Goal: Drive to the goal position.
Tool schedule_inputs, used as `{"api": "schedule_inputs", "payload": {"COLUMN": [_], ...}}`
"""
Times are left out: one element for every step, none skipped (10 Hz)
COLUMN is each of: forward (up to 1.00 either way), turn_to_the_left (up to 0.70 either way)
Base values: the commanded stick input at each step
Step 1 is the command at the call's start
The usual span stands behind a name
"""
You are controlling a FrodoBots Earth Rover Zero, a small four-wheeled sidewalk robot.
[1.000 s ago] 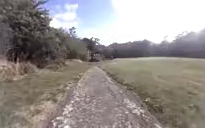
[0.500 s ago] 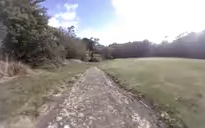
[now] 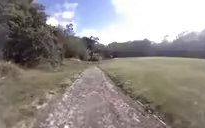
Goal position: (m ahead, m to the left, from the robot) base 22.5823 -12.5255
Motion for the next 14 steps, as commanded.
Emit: {"api": "schedule_inputs", "payload": {"forward": [1.00,1.00,1.00,1.00,1.00,1.00,1.00,1.00,1.00,1.00,1.00,1.00,1.00,1.00], "turn_to_the_left": [0.40,0.13,0.07,0.01,0.00,0.00,0.00,0.00,0.00,0.00,0.00,0.00,-0.22,-0.30]}}
